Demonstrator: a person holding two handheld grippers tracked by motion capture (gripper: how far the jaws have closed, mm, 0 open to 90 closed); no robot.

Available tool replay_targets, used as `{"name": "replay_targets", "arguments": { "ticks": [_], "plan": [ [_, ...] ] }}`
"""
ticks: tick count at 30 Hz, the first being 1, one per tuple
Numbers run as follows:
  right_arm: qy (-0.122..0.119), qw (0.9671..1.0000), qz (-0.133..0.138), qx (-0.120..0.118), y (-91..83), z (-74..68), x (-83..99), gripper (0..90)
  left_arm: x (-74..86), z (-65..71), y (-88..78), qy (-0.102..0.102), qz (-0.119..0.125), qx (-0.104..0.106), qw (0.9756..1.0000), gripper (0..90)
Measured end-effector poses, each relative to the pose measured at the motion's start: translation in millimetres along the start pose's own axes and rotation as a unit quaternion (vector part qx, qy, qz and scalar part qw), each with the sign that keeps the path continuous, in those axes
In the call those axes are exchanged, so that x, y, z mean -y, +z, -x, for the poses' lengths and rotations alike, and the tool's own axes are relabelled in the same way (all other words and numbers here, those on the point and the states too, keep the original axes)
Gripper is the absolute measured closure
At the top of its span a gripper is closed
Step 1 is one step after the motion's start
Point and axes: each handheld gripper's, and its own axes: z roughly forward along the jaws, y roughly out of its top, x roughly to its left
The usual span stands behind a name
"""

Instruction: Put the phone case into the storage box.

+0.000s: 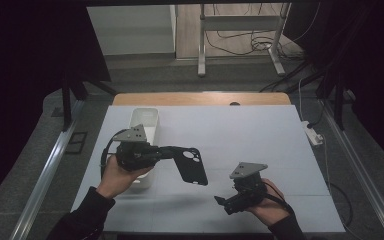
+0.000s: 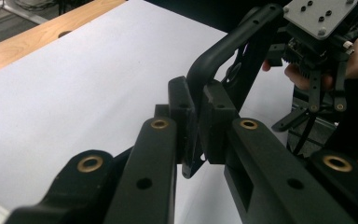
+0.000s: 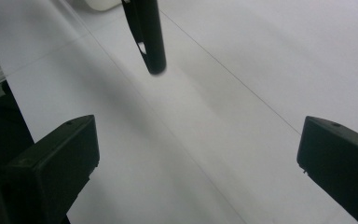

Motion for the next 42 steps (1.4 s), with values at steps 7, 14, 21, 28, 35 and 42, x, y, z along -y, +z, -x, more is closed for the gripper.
{"name": "replay_targets", "arguments": {
  "ticks": [7, 14, 21, 28, 35, 42],
  "plan": [
    [0.016, 0.9998, 0.002, 0.015, -9.1, 4.4, 10.4, 0.0, 0.4, -4.9, -11.9, -0.004, -0.004, -0.009, 0.9999, 83.6],
    [0.033, 0.9991, 0.004, 0.026, -19.1, 7.9, 20.8, 0.0, 0.8, -9.6, -25.0, -0.013, 0.000, -0.018, 0.9998, 83.6],
    [0.051, 0.9981, 0.002, 0.035, -28.1, 10.9, 34.1, 0.0, 0.3, -15.1, -40.6, -0.017, 0.000, -0.032, 0.9993, 83.6],
    [0.077, 0.9957, 0.013, 0.051, -40.7, 18.1, 47.1, 0.0, 0.7, -21.7, -57.7, -0.021, 0.001, -0.050, 0.9985, 83.6],
    [0.102, 0.9928, 0.016, 0.060, -48.8, 23.2, 58.1, 0.0, 0.9, -28.0, -76.9, -0.026, 0.006, -0.069, 0.9973, 83.6],
    [0.120, 0.9898, 0.017, 0.075, -57.2, 27.3, 68.5, 0.0, 2.1, -33.4, -93.4, -0.030, 0.005, -0.086, 0.9958, 83.6]
  ]
}}
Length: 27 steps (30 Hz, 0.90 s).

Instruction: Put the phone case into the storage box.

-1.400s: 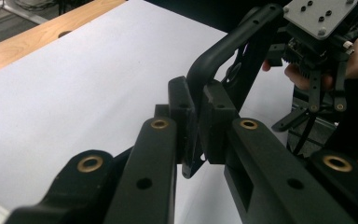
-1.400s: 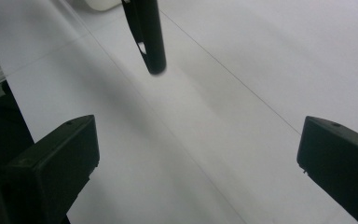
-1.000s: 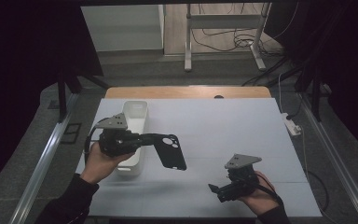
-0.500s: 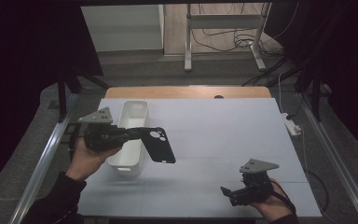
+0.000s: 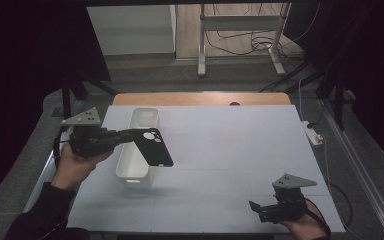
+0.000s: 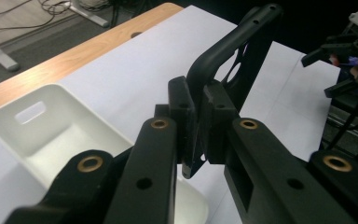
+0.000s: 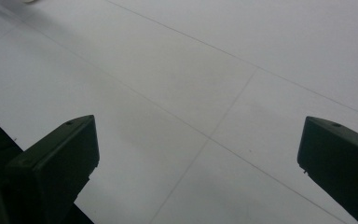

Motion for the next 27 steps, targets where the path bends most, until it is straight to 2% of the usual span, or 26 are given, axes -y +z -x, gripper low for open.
{"name": "replay_targets", "arguments": {
  "ticks": [10, 16, 27],
  "plan": [
    [0.022, 0.9996, 0.010, 0.013, -8.0, 5.1, 7.2, 0.0, 4.3, -10.8, -19.0, -0.004, -0.006, -0.028, 0.9996, 83.6],
    [0.023, 0.9995, 0.009, 0.017, -10.1, 5.9, 8.3, 0.0, 8.9, -18.8, -28.6, -0.006, -0.013, -0.048, 0.9988, 83.6],
    [0.030, 0.9992, 0.013, 0.023, -14.7, 7.7, 10.6, 0.0, 16.4, -29.3, -32.5, -0.010, -0.026, -0.067, 0.9973, 83.6]
  ]
}}
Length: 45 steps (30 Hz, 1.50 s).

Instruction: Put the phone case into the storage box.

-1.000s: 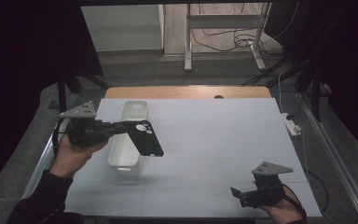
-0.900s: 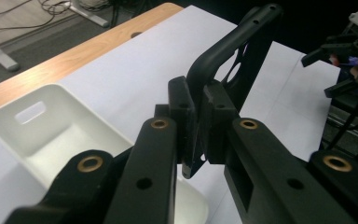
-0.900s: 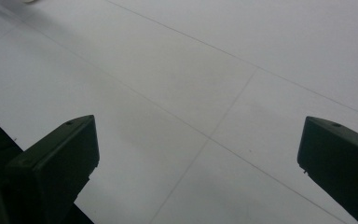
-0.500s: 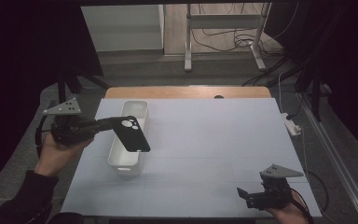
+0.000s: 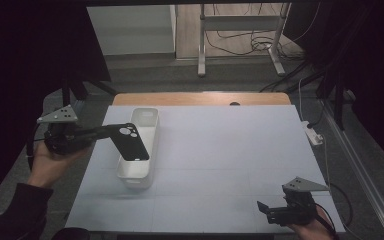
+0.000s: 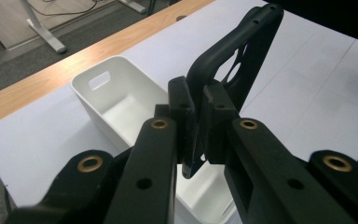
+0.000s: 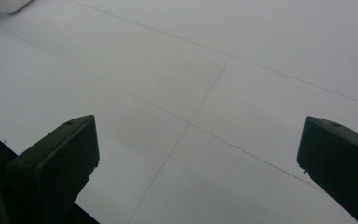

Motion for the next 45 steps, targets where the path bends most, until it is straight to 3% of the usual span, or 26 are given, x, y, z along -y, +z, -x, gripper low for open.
{"name": "replay_targets", "arguments": {
  "ticks": [32, 45],
  "plan": [
    [0.000, 1.0000, 0.000, 0.007, -4.6, 1.6, 2.5, 0.0, 9.4, -32.6, 53.1, -0.014, -0.027, -0.017, 0.9994, 83.7],
    [0.000, 1.0000, -0.005, 0.003, -3.5, 2.1, 2.3, 0.0, 6.0, -48.6, 74.5, -0.014, -0.032, -0.027, 0.9990, 83.6]
  ]
}}
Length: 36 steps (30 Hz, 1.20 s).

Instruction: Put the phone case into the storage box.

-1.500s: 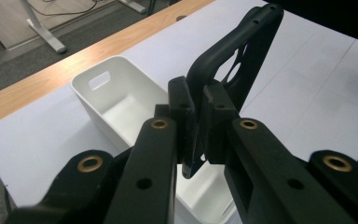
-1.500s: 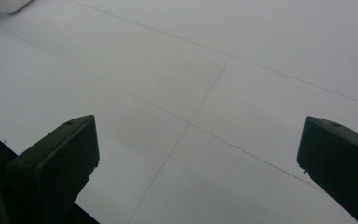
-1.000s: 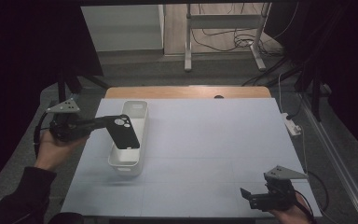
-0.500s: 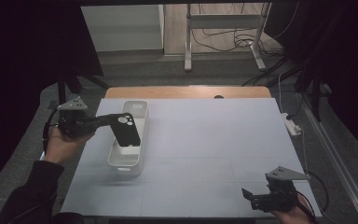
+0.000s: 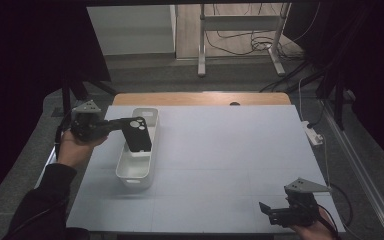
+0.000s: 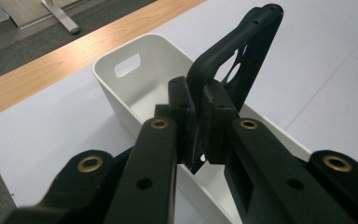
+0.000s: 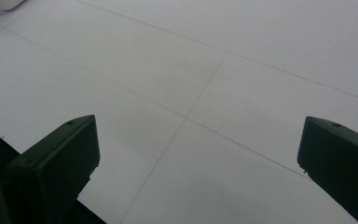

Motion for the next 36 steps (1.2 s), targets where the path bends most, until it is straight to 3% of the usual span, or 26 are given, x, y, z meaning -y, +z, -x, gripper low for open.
{"name": "replay_targets", "arguments": {
  "ticks": [36],
  "plan": [
    [-0.002, 1.0000, -0.005, -0.005, 0.9, 0.5, 0.0, 0.0, -28.2, -38.9, 49.3, 0.020, -0.002, -0.017, 0.9996, 83.6]
  ]
}}
